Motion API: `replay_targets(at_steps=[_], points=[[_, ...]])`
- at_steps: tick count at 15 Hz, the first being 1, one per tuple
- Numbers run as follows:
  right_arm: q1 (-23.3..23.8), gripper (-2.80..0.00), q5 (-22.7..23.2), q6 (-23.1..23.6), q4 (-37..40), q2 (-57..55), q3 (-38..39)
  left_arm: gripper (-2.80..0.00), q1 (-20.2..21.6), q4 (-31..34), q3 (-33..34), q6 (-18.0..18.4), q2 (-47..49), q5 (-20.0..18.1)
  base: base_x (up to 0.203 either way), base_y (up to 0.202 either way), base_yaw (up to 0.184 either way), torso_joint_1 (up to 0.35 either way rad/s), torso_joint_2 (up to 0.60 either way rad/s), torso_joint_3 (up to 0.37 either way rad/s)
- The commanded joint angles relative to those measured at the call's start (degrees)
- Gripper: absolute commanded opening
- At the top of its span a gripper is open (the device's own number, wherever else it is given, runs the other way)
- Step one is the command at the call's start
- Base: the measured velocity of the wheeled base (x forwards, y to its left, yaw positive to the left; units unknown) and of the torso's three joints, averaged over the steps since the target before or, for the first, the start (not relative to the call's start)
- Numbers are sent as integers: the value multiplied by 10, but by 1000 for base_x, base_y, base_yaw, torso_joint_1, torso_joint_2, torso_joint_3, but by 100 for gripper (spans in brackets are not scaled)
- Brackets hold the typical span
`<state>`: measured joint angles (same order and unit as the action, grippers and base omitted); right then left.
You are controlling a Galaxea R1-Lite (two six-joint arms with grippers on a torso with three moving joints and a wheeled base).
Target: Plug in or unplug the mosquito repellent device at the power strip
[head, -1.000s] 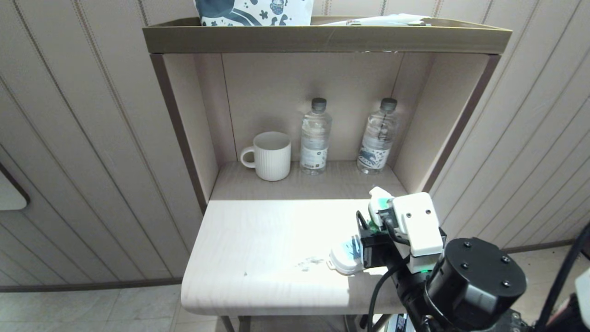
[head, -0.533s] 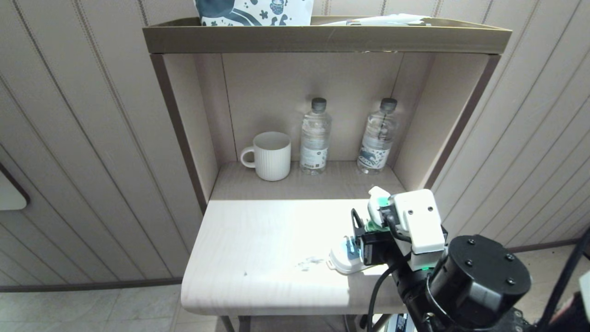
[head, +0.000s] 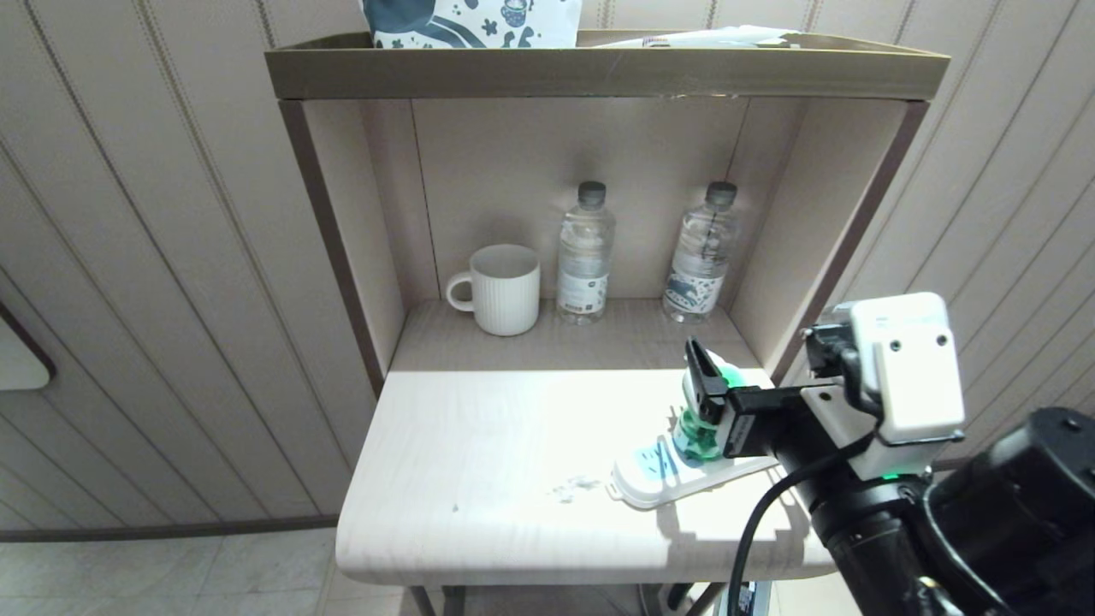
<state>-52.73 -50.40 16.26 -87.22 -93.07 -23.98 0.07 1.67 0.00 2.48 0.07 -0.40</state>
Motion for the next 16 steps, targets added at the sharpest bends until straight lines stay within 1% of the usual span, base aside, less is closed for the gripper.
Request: replay_targets(at_steps=[1,3,5,6,8,9,11,12,13,14,16], points=[[-36,0,-7,2,18,58,-1,-280,1,0,0,0,0,1,0,0,0,0,0,0],[-42,0,-8,3,48,92,-2,-280,0,0,0,0,0,1,0,0,0,0,0,0],[-42,0,-9,3,89,148,-4,-280,0,0,0,1,0,1,0,0,0,0,0,0],[-42,0,-9,5,121,190,-6,-280,0,0,0,1,0,0,0,0,0,0,0,0],[-42,0,-9,6,227,284,-12,-280,0,0,0,1,0,1,0,0,0,0,0,0],[-42,-280,-9,7,294,331,-16,-280,0,0,0,0,0,0,0,0,0,0,0,0],[-33,-280,-9,7,427,425,-28,-280,0,0,0,1,0,1,0,0,0,0,0,0],[-14,-280,-9,8,502,464,-39,-280,0,0,0,1,0,0,0,0,0,0,0,0],[27,-280,-10,7,568,490,-52,-280,0,0,0,1,0,0,0,0,0,0,0,0],[82,-280,-11,7,619,512,-65,-280,0,0,0,1,0,1,0,0,0,0,0,0],[202,-280,-12,7,695,549,-79,-280,1,0,0,1,0,0,0,0,0,0,0,0]])
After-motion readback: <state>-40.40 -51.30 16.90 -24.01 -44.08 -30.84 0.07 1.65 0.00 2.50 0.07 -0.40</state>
